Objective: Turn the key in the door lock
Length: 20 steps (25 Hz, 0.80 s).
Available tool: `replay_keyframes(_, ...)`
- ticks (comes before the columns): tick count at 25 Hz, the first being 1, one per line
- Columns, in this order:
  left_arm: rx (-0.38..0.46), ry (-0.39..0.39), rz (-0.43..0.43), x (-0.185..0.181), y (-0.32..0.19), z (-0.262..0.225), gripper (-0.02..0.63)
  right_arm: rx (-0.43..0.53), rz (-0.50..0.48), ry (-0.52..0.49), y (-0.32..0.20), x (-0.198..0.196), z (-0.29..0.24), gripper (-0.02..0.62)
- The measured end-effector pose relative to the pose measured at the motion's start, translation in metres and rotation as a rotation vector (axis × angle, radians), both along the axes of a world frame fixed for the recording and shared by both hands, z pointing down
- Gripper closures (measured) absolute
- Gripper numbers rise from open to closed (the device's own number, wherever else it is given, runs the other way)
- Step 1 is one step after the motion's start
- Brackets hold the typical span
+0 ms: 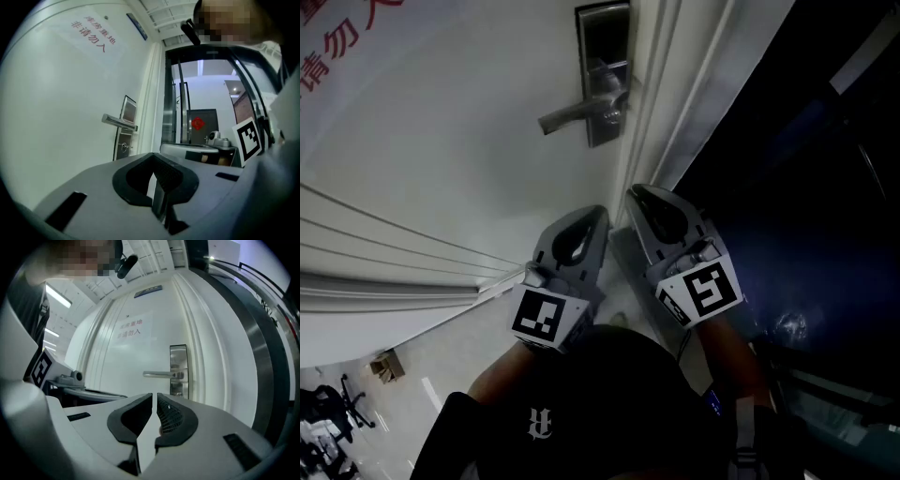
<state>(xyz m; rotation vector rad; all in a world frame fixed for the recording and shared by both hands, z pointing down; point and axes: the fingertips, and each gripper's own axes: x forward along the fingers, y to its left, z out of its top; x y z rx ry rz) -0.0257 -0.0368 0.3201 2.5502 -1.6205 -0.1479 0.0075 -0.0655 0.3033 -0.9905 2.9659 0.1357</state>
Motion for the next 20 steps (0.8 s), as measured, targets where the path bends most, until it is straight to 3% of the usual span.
replay_keyframes(4, 0.008, -0.009, 0.037, -0.012, -0.020, -0.004, 0.600, 0.109, 0.089, 0.111, -0.029, -0.012, -0.004, 0.577)
replay_keyframes(8, 0.000, -0.022, 0.084, -0.020, -0.044, 0.002, 0.600, 0.235, 0.164, 0.306, -0.063, -0.024, 0.007, 0.575)
replay_keyframes(15, -0.017, -0.046, 0.145, -0.029, -0.067, 0.010, 0.600, 0.596, 0.264, 0.662, -0.093, -0.043, 0.016, 0.514)
replay_keyframes(20, -0.027, -0.046, 0.166, -0.038, -0.083, 0.022, 0.600, 0.747, 0.331, 0.826, -0.113, -0.055, 0.029, 0.514)
